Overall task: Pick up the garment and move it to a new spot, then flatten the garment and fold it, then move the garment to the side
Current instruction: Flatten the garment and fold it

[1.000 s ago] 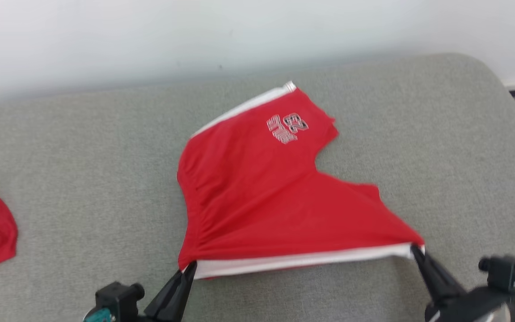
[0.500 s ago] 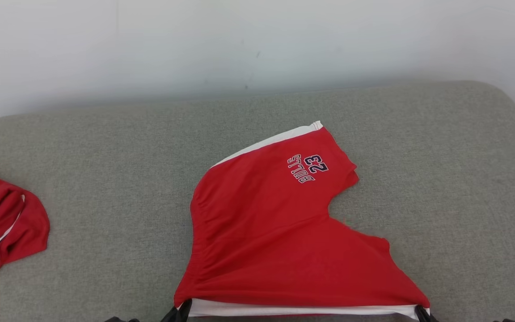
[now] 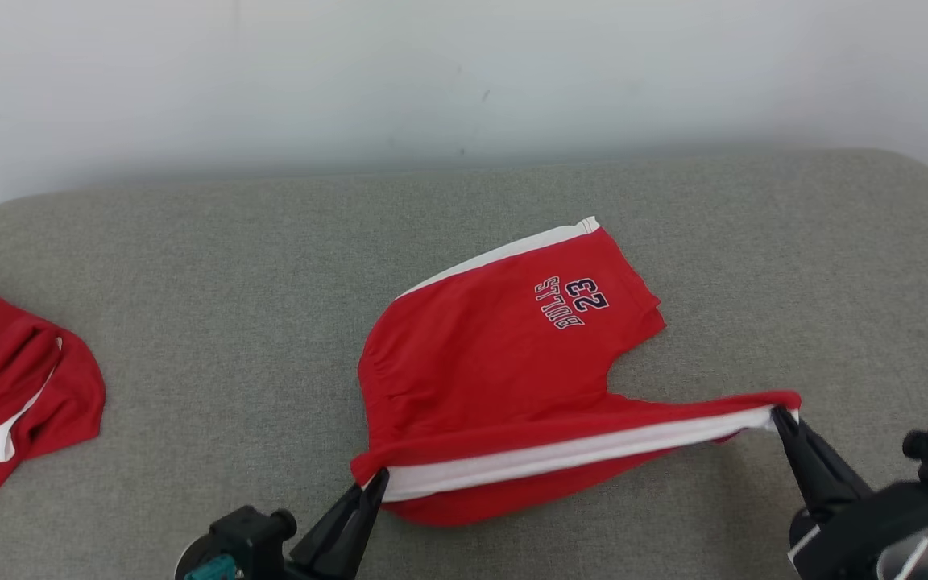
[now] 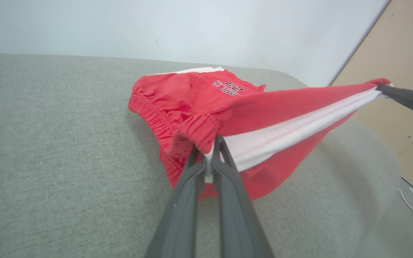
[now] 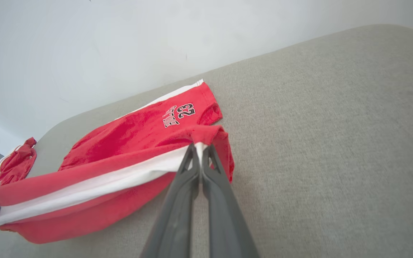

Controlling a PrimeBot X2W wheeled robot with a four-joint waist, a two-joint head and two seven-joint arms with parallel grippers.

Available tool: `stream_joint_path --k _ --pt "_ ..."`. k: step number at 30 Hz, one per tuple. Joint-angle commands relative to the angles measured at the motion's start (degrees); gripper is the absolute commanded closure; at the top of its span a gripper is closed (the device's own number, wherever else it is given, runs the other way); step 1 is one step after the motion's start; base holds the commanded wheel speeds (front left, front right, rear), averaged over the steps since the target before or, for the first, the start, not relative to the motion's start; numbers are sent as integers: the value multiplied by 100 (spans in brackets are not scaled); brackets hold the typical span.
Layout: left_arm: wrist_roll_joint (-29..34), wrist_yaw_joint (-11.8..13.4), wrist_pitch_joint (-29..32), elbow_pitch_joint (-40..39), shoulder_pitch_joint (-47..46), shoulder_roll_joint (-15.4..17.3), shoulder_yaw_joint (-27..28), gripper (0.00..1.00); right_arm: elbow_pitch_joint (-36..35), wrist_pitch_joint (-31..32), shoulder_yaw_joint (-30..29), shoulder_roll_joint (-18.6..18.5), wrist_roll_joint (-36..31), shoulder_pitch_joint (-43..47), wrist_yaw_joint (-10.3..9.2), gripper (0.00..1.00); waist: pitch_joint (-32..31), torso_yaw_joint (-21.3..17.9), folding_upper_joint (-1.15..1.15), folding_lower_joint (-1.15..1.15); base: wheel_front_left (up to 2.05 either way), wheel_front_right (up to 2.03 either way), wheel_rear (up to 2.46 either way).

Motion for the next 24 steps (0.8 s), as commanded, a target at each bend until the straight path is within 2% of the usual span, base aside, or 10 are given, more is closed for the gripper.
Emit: stream_joint_path --k 1,9,12,15,24 --pt "67 -34 1 59 -218 -62 14 100 176 43 44 -80 31 -345 6 100 67 43 -1 0 0 0 0" --pt "-10 -211 55 753 -1264 -470 54 100 1491 -53 532 -493 -61 -2124 6 100 456 292 -1 0 0 0 0" --pt "28 -270 46 1124 -1732 -661 22 100 2115 -112 723 -544 -43 -2792 6 100 662 405 -1 0 0 0 0" --pt "7 -294 49 1384 -2022 -798 -15 100 2519 -154 875 -544 -84 -3253 6 100 806 474 -1 0 0 0 0" --pt "-68 -382 9 2616 -3256 -1232 -52 100 4374 -450 1428 -415 -257 -5092 6 100 1457 717 -1 0 0 0 0"
